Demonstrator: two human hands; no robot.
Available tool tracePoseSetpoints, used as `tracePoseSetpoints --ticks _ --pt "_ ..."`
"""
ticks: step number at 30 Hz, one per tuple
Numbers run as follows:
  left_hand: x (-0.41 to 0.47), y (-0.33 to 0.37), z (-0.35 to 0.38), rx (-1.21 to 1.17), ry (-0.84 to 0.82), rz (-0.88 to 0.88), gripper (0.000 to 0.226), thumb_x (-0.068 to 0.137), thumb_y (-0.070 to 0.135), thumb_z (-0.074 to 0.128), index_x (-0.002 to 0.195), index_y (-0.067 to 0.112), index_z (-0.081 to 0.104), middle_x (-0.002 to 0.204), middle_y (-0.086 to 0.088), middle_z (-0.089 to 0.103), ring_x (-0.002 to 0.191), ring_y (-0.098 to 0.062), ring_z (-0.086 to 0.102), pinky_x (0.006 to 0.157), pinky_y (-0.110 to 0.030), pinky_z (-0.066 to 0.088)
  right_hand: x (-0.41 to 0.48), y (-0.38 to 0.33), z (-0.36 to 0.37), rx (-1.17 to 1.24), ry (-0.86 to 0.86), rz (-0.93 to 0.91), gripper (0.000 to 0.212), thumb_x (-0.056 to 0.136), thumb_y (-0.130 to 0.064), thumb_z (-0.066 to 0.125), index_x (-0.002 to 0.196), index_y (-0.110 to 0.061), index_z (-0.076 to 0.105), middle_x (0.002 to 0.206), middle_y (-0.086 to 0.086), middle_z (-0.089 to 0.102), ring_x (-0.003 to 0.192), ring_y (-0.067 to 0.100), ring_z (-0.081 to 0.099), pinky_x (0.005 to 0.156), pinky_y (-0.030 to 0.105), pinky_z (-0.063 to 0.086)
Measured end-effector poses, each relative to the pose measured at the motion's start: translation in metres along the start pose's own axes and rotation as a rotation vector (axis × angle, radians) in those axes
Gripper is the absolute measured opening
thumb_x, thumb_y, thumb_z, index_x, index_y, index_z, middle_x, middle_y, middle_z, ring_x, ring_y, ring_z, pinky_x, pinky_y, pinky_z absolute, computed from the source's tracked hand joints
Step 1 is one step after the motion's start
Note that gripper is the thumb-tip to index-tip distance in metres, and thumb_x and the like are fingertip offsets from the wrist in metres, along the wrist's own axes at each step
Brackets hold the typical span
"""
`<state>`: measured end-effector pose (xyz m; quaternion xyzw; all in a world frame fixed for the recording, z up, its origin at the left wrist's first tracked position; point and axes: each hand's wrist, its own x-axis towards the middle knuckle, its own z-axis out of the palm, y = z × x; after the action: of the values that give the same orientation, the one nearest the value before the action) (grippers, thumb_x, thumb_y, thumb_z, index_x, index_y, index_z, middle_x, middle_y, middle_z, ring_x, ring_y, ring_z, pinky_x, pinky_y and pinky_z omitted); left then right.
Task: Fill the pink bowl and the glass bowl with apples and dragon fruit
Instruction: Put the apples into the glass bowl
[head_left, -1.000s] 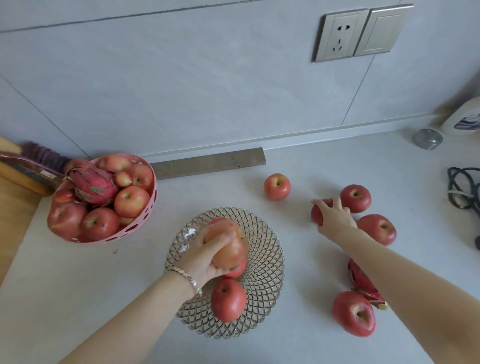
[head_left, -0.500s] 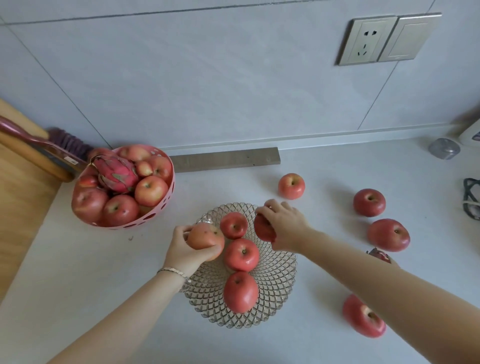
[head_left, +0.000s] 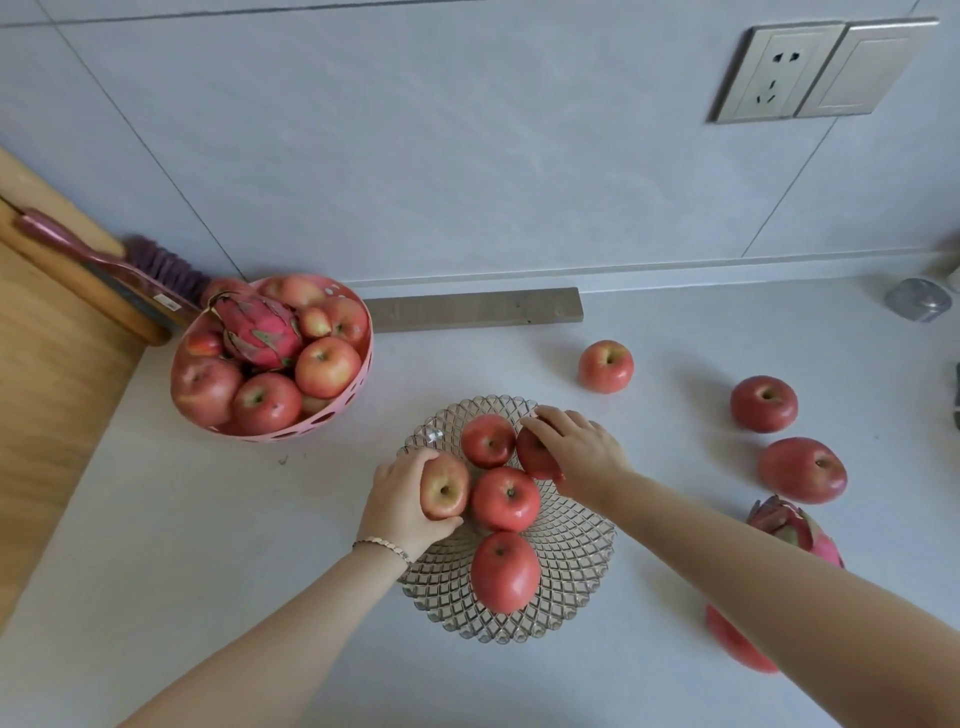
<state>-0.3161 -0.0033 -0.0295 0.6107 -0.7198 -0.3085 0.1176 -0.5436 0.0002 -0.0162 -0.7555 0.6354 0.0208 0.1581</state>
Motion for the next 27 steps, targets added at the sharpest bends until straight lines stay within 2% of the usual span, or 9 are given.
tracePoseSetpoints --ticks 4,7,10,15,19,22,24,27 --pt "-0.001 0.001 0.003 0.110 -0.057 0.010 0.077 0.064 0.026 0.080 0.128 0.021 0.038 0.136 -0.003 0.036 0.125 -0.023 0.040 0.097 -0.033 0.042 0.001 -0.005 0.004 0.066 0.012 0.102 0.079 0.079 -0.005 0.060 0.146 -0.022 0.020 0.143 0.005 0.030 0.133 0.024 0.032 0.103 0.035 0.036" --pt "-0.001 0.002 0.004 0.170 -0.064 0.014 0.080 0.066 0.026 0.078 0.133 0.020 0.036 0.137 -0.005 0.031 0.126 -0.025 0.041 0.096 -0.036 0.047 0.002 0.000 0.002 0.112 0.018 0.084 0.079 0.077 -0.005 0.061 0.144 -0.023 0.025 0.142 0.003 0.034 0.132 0.023 0.034 0.096 0.035 0.041" --pt "0.000 0.002 0.002 0.213 -0.079 0.029 0.081 0.067 0.027 0.078 0.135 0.019 0.035 0.137 -0.004 0.032 0.125 -0.025 0.042 0.095 -0.036 0.048 0.003 0.007 0.001 0.128 -0.001 -0.005 0.079 0.076 -0.001 0.058 0.144 -0.023 0.026 0.148 0.000 0.031 0.136 0.022 0.032 0.098 0.034 0.041" --pt "0.003 0.006 0.002 0.326 -0.151 0.032 0.087 0.069 0.028 0.075 0.140 0.016 0.026 0.141 -0.008 0.030 0.128 -0.028 0.036 0.105 -0.037 0.039 0.011 0.007 0.004 0.066 -0.042 -0.054 0.087 0.074 0.002 0.060 0.147 -0.023 0.017 0.152 0.001 0.023 0.140 0.022 0.024 0.108 0.032 0.034" --pt "0.001 0.017 0.004 0.352 -0.199 0.032 0.093 0.072 0.028 0.066 0.146 0.021 0.010 0.150 -0.011 0.012 0.138 -0.033 0.019 0.114 -0.042 0.023 0.011 0.007 0.006 0.015 -0.069 -0.040 0.099 0.074 0.002 0.062 0.148 -0.024 0.003 0.155 0.003 0.012 0.143 0.022 0.018 0.112 0.033 0.028" --pt "0.002 0.027 0.000 0.350 -0.209 0.053 0.088 0.076 0.028 0.063 0.146 0.024 0.009 0.154 -0.010 0.002 0.143 -0.031 0.008 0.116 -0.044 0.014 0.009 0.010 -0.007 0.150 -0.127 -0.031 0.112 0.067 0.006 0.067 0.148 -0.025 -0.004 0.157 0.004 0.002 0.145 0.023 0.011 0.113 0.036 0.023" --pt "0.005 0.033 -0.004 0.318 -0.190 0.061 0.084 0.075 0.026 0.062 0.145 0.024 0.014 0.154 -0.010 0.004 0.143 -0.030 0.009 0.116 -0.044 0.016 0.010 0.018 -0.018 0.285 -0.076 -0.008 0.107 0.066 0.011 0.061 0.148 -0.025 0.002 0.157 0.004 0.005 0.144 0.025 0.009 0.115 0.040 0.019" --pt "0.014 0.045 -0.013 0.189 -0.123 0.095 0.073 0.075 0.017 0.061 0.140 0.021 0.028 0.150 -0.009 0.016 0.139 -0.029 0.019 0.115 -0.040 0.022 0.022 0.043 -0.031 0.357 0.189 0.142 0.087 0.069 0.009 0.053 0.145 -0.018 0.022 0.152 0.009 0.020 0.141 0.030 0.015 0.116 0.048 0.021"
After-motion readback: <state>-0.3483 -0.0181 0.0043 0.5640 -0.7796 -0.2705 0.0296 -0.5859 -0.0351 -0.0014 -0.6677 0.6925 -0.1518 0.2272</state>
